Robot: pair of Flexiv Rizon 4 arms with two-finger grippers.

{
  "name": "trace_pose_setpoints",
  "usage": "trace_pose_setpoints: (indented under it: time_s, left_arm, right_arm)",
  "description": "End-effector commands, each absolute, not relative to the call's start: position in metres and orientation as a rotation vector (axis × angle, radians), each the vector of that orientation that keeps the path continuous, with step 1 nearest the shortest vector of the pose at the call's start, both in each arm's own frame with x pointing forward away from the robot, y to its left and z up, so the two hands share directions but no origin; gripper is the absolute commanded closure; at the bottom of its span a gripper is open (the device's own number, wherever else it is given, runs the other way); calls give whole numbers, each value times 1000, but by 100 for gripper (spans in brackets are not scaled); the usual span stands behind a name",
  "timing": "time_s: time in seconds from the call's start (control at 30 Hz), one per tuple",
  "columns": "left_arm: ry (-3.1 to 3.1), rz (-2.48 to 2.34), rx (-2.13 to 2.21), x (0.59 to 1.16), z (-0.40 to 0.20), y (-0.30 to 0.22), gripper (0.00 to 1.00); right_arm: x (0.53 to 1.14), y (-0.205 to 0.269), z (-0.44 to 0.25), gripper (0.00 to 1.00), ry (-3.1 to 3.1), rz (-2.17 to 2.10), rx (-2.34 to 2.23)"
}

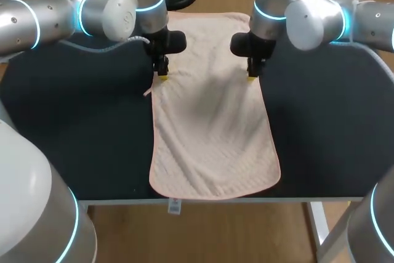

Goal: Fold the towel

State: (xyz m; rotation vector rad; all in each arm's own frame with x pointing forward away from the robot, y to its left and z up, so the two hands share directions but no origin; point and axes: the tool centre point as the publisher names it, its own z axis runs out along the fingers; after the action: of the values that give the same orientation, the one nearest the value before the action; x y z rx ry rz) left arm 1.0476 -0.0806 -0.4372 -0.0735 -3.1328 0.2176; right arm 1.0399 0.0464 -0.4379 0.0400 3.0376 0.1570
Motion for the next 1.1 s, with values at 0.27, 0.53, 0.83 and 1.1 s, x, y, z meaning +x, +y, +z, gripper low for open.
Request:
trace_pose_setpoints:
  time_s: [0.27, 0.53, 0.83, 1.1]
  left_arm:
    - [-3189, 249, -81, 1045, -415, -78, 100]
    - [-3215, 255, -93, 1045, -400, -79, 100]
    - [-3331, 307, -107, 1048, -343, -74, 100]
    - [-3502, 294, -164, 1058, -265, -64, 100]
  right_arm:
    - [1034, 39, -421, 100, 3006, 199, 47]
    - [1035, 40, -403, 100, 2964, 244, 34]
    - [1038, 33, -356, 100, 2885, 263, -21]
    - [1052, 29, -288, 100, 2745, 309, -57]
